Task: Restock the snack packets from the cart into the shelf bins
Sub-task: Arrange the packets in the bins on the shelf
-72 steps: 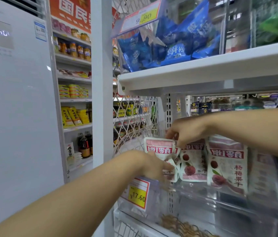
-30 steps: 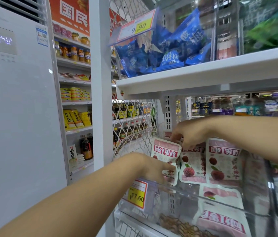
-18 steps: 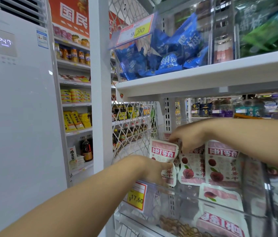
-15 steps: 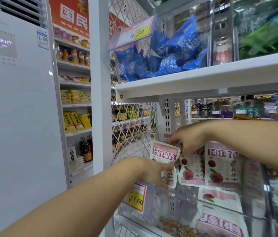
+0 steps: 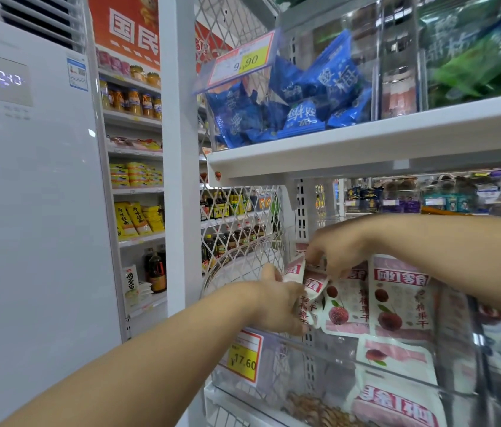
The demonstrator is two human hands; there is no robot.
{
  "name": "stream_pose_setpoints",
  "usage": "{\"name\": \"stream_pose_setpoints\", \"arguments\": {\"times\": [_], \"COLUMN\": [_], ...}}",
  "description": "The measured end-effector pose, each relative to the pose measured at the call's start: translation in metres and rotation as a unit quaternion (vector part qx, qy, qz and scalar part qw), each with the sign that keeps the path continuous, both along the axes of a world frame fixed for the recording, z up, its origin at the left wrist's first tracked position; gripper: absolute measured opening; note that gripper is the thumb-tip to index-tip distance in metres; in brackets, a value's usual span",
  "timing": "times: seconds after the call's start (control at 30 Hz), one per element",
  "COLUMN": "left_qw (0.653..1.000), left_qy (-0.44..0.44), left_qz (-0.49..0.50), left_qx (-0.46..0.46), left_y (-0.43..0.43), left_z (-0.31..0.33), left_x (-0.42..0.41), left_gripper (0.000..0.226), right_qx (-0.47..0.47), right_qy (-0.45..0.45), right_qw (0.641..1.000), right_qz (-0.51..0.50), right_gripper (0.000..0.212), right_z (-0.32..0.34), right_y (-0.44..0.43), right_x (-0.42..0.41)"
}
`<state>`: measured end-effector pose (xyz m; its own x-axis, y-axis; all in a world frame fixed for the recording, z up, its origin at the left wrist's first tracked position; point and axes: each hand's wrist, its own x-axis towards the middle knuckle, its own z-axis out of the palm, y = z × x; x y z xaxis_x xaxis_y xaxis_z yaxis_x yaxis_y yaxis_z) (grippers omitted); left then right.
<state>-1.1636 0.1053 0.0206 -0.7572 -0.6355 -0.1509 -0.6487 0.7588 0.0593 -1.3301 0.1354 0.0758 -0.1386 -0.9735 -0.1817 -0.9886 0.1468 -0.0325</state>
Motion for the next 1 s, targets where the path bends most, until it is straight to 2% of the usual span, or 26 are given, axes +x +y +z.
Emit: {"name": "stream_pose_setpoints", "arguments": {"times": [0.13,0.23,0.37,0.4,0.6,0.7,0.87,1.0], "left_qw": [0.998,0.997,0.994,0.993,0.992,0.992,0.990,0.991], "left_qy": [-0.062,-0.070,-0.076,-0.086,-0.094,-0.097,-0.111,-0.087], "left_qz": [-0.014,-0.024,-0.067,-0.072,-0.070,-0.060,-0.067,-0.063], "left_qx": [-0.010,-0.004,0.033,0.033,0.047,0.059,0.052,0.076], "left_y": [0.003,0.004,0.005,0.005,-0.001,-0.003,0.002,0.004], "left_z": [0.000,0.002,0.005,0.005,0.004,0.004,0.002,0.003], "left_x": [-0.001,-0.001,-0.002,-0.002,-0.004,-0.005,-0.013,-0.009], "left_gripper": [0.075,0.075,0.066,0.067,0.080,0.085,0.078,0.073], "right_qx": [-0.015,-0.016,-0.024,-0.016,-0.009,-0.002,0.031,0.061], "right_qy": [-0.040,-0.048,-0.117,-0.124,-0.115,-0.152,-0.126,-0.146], "right_qw": [0.999,0.999,0.993,0.992,0.993,0.988,0.990,0.982], "right_qz": [-0.009,-0.019,-0.009,-0.001,0.001,-0.017,-0.053,-0.105], "right_gripper": [0.041,0.036,0.059,0.059,0.053,0.056,0.063,0.053], "right_z": [-0.001,-0.002,-0.003,-0.003,-0.003,-0.003,-0.002,-0.006], "right_y": [-0.003,-0.004,-0.001,0.000,0.003,0.006,0.005,0.009], "right_x": [0.001,-0.002,0.000,0.003,0.007,0.009,0.014,0.010]}}
